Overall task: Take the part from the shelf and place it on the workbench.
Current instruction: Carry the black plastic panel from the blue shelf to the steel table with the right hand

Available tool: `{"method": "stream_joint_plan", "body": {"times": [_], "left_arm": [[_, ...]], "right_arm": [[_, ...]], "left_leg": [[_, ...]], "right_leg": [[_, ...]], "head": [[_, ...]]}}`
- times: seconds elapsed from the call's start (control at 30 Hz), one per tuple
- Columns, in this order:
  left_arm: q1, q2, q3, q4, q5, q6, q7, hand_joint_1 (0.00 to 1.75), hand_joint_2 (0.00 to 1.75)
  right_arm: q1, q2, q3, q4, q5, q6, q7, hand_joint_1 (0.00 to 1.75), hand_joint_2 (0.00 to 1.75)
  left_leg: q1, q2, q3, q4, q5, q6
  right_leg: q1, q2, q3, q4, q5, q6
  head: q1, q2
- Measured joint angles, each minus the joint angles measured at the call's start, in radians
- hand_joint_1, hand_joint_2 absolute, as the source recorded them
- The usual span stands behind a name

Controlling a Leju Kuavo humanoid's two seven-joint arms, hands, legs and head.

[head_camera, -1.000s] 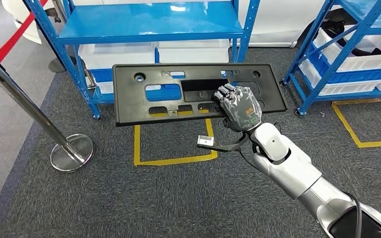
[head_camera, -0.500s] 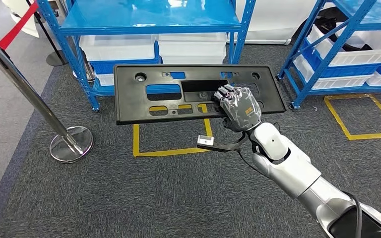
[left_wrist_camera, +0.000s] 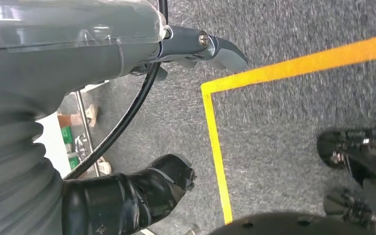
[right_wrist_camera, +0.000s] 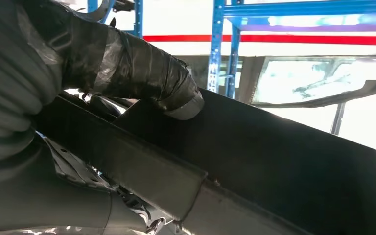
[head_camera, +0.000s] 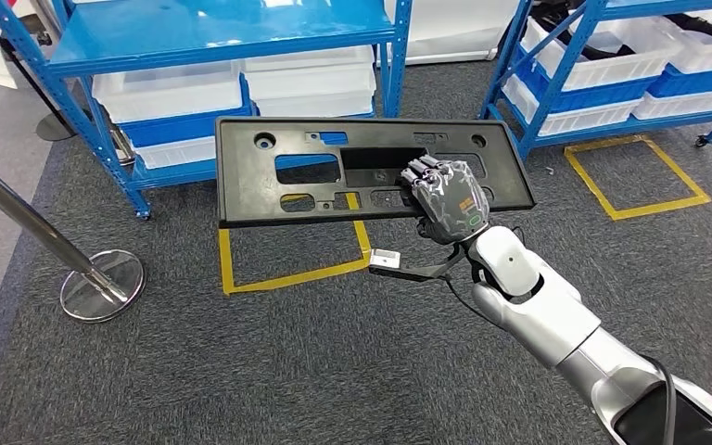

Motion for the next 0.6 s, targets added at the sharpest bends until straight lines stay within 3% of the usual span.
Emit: {"method": "stream_joint_plan", "body": {"times": [0.07,0.1,0.13,0.17,0.2,0.23,0.3,0.37,0.43,0.5,0.6], "left_arm": [[0.0,0.001,0.004,0.002,-0.003,0.0,-0.002,0.0,1.75],[0.0,0.001,0.006,0.004,-0.005,0.0,-0.002,0.0,1.75],[0.001,0.001,0.009,0.005,-0.007,0.0,-0.002,0.0,1.75],[0.001,0.001,0.012,0.006,-0.009,0.0,-0.002,0.0,1.75],[0.001,0.001,0.016,0.006,-0.01,0.0,-0.002,0.0,1.75],[0.001,0.002,0.019,0.007,-0.01,0.0,-0.002,0.0,1.75],[0.002,0.003,0.025,0.007,-0.011,0.0,-0.002,0.0,1.75],[0.002,0.004,0.028,0.007,-0.012,0.0,-0.003,0.0,1.75],[0.0,0.005,0.029,0.008,-0.012,0.0,-0.004,0.0,1.75],[-0.002,0.006,0.03,0.008,-0.012,0.0,-0.004,0.0,1.75],[0.0,0.008,0.035,0.009,-0.017,-0.001,-0.002,0.0,1.75]], "right_arm": [[-0.002,0.001,0.0,0.0,-0.007,0.003,-0.001,1.75,1.75],[-0.001,0.001,0.0,0.0,-0.01,0.003,-0.001,1.75,1.75],[0.0,0.002,0.001,0.0,-0.013,0.001,0.0,1.75,1.75],[0.003,0.002,0.001,0.0,-0.015,-0.001,0.0,1.75,1.75],[0.006,0.002,0.001,0.0,-0.018,-0.003,0.0,1.75,1.75],[0.008,0.002,0.001,0.0,-0.021,-0.004,0.0,1.75,1.75],[0.01,0.002,0.0,-0.002,-0.025,-0.004,0.0,1.75,1.75],[0.01,0.002,0.0,-0.002,-0.026,-0.005,0.002,1.75,1.75],[0.013,0.0,0.0,-0.003,-0.026,-0.006,0.001,1.75,1.75],[0.017,-0.006,-0.001,-0.004,-0.027,-0.006,0.001,1.75,1.75],[0.023,-0.01,-0.004,-0.008,-0.03,-0.002,0.011,1.75,1.75]], "left_leg": [[0.004,-0.041,-0.048,0.108,-0.065,-0.007],[0.004,-0.047,-0.077,0.173,-0.094,-0.009],[0.004,-0.049,-0.098,0.221,-0.109,-0.009],[0.004,-0.049,-0.104,0.236,-0.104,-0.008],[0.004,-0.051,-0.091,0.212,-0.08,-0.006],[0.004,-0.059,-0.062,0.155,-0.043,-0.002],[0.006,-0.096,0.001,0.025,0.009,0.007],[0.006,-0.118,0.027,-0.031,0.017,0.012],[0.006,-0.1,0.03,-0.041,0.022,0.02],[0.011,-0.077,0.035,-0.058,0.032,0.034],[0.011,-0.043,0.035,-0.069,0.04,0.045]], "right_leg": [[-0.001,0.014,-0.006,-0.001,0.006,-0.009],[0.0,0.023,-0.01,0.0,0.009,-0.012],[0.001,0.033,-0.013,0.001,0.01,-0.012],[0.001,0.044,-0.015,0.003,0.011,-0.012],[0.001,0.055,-0.016,0.004,0.011,-0.012],[0.001,0.066,-0.016,0.007,0.011,-0.011],[0.001,0.088,-0.02,0.012,0.012,-0.007],[-0.001,0.107,-0.028,0.014,0.017,0.006],[-0.004,0.126,-0.033,0.009,0.024,0.021],[-0.001,0.107,-0.046,0.029,0.008,0.03],[-0.002,0.038,-0.121,0.191,-0.08,0.04]], "head": [[0.0,0.0],[0.0,0.0],[0.0,0.0],[0.0,0.0],[0.0,0.0],[0.0,0.0],[0.0,0.0],[0.0,0.0],[0.0,0.0],[0.002,0.0],[0.006,0.0]]}}
